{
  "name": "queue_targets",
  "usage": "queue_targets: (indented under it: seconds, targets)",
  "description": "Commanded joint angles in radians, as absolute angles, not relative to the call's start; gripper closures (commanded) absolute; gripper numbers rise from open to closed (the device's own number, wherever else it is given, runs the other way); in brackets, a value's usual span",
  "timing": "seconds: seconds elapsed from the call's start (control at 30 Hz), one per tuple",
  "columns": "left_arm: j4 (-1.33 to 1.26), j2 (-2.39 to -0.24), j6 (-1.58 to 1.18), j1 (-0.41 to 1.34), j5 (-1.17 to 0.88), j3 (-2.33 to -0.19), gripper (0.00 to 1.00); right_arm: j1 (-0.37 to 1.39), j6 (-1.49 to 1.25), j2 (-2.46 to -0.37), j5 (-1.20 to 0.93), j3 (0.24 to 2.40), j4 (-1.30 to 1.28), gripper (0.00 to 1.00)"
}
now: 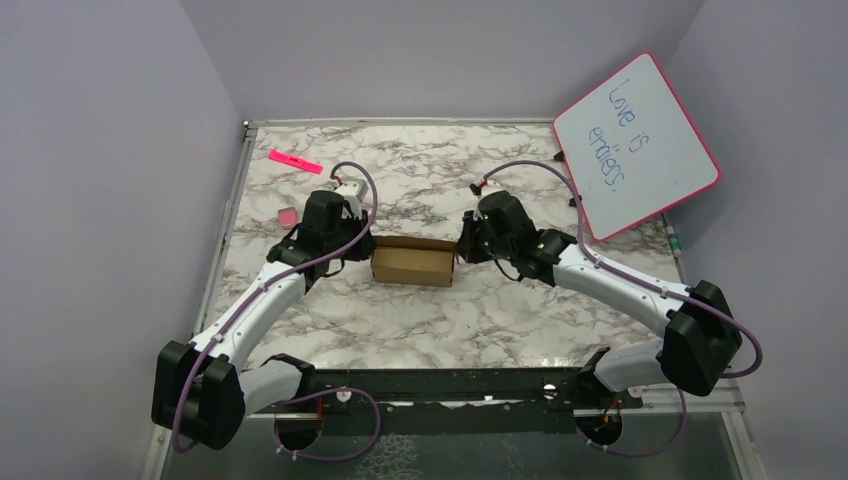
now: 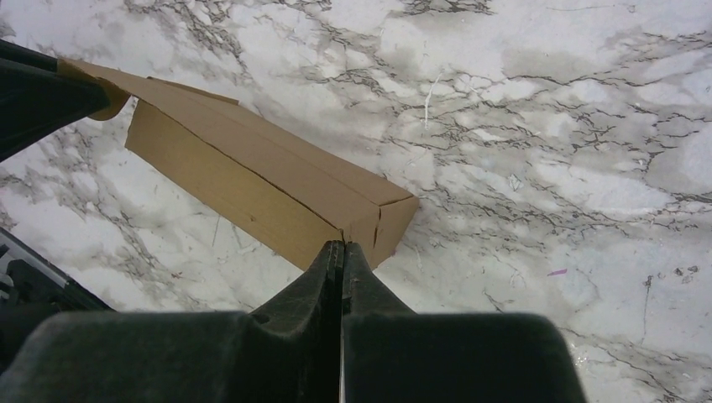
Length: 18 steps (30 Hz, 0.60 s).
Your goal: Fold the paper box
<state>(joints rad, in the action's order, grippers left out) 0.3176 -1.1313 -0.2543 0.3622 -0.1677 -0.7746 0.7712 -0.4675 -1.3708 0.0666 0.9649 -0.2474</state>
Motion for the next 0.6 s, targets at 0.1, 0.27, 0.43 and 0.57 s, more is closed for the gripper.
queue_targets:
  seconds: [0.1,0.27,0.43,0.57]
  targets:
    - [0.303,-1.129,-0.293,0.365,-0.230,-0.781,0.81,0.775,-0.521,-1.376,0.060,1.002,-0.244,0.97]
    - [0.295,-1.132,-0.302,0.365,-0.242,-0.774,0.82,0.775,-0.561,-1.390,0.067,1.029,-0.262,0.99]
    - [0.292,-1.132,-0.301,0.365,-0.241,-0.767,0.82,0.775,-0.594,-1.409,0.073,1.044,-0.278,0.99]
    - [0.289,-1.135,-0.302,0.365,-0.244,-0.763,0.82,0.775,-0.623,-1.422,0.071,1.046,-0.273,0.99]
